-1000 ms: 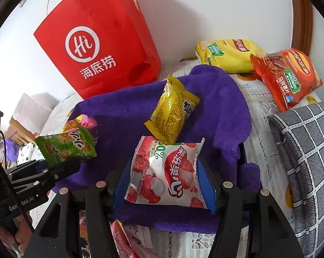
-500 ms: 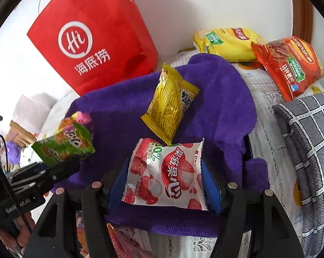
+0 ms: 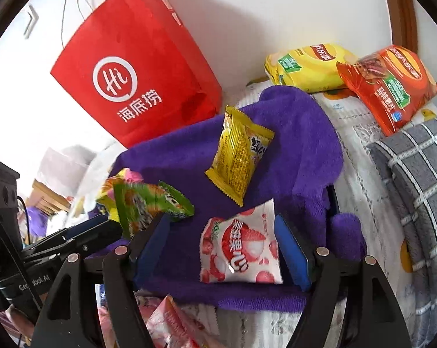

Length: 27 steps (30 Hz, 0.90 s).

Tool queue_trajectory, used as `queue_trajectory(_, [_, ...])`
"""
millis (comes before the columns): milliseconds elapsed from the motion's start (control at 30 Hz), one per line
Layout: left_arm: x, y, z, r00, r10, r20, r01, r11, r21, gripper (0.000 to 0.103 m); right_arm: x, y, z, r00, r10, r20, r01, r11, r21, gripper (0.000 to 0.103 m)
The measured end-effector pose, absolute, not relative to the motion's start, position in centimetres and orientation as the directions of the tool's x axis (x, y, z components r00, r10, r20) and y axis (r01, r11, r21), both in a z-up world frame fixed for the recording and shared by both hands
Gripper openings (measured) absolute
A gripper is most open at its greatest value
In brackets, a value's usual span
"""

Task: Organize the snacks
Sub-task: 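Open both tools to drop the green bag and lychee bag onto the towel, then grasp the panda candy bag with the right tool while the left tool grasps the pink bag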

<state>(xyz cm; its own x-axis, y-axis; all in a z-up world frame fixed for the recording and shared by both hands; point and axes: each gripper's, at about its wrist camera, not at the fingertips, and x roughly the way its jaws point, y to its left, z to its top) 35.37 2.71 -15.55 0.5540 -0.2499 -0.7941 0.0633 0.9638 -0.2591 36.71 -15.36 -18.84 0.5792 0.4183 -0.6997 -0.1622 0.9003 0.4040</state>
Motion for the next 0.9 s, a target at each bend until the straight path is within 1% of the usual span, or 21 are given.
queue_trajectory(100, [34.6, 3.0, -15.0, 0.565, -0.248, -0.787, 0.059, 0.963, -0.262, 0.057, 35.3, -15.6, -18.5, 0.556, 0.470, -0.686, -0.174, 0.872, 0.457, 0.074])
queue_trajectory(200, [33.8, 3.7, -14.8, 0.568, -0.247, -0.785, 0.055, 0.963, -0.263, 0.058, 32.7, -14.9, -17.8, 0.552, 0.485, -0.679, -0.218, 0.869, 0.443, 0.074])
queue_trajectory(267, [33.1, 4.2, -14.7, 0.564, -0.245, -0.788, 0.051, 0.963, -0.263, 0.058, 31.2, -14.4, -17.6, 0.539, 0.486, -0.688, -0.246, 0.872, 0.423, 0.077])
queue_trajectory(333, [32.2, 4.8, -14.7, 0.562, -0.244, -0.790, 0.049, 0.964, -0.263, 0.059, 29.6, -13.6, -17.5, 0.523, 0.492, -0.696, -0.279, 0.870, 0.406, 0.084])
queue_trajectory(400, [31.5, 5.2, -14.5, 0.562, -0.244, -0.790, 0.049, 0.964, -0.263, 0.059, 28.3, -12.5, -17.6, 0.507, 0.499, -0.703, -0.319, 0.866, 0.385, 0.087])
queue_trajectory(500, [30.1, 6.3, -14.2, 0.566, -0.243, -0.788, 0.043, 0.963, -0.266, 0.063, 27.2, -10.8, -18.0, 0.510, 0.460, -0.727, -0.360, 0.882, 0.305, 0.087])
queue_trajectory(633, [28.4, 7.7, -13.8, 0.574, -0.231, -0.785, 0.033, 0.965, -0.260, 0.066, 26.9, -9.4, -19.2, 0.521, 0.358, -0.775, -0.338, 0.920, 0.199, 0.087])
queue_trajectory(867, [25.5, 11.0, -14.0, 0.579, -0.208, -0.789, -0.004, 0.966, -0.257, 0.068, 28.4, -8.9, -20.7, 0.488, 0.324, -0.811, -0.282, 0.937, 0.205, 0.086])
queue_trajectory(900, [25.2, 11.2, -14.2, 0.576, -0.205, -0.791, -0.010, 0.966, -0.257, 0.068, 28.4, -8.9, -20.8, 0.489, 0.322, -0.811, -0.275, 0.939, 0.207, 0.082])
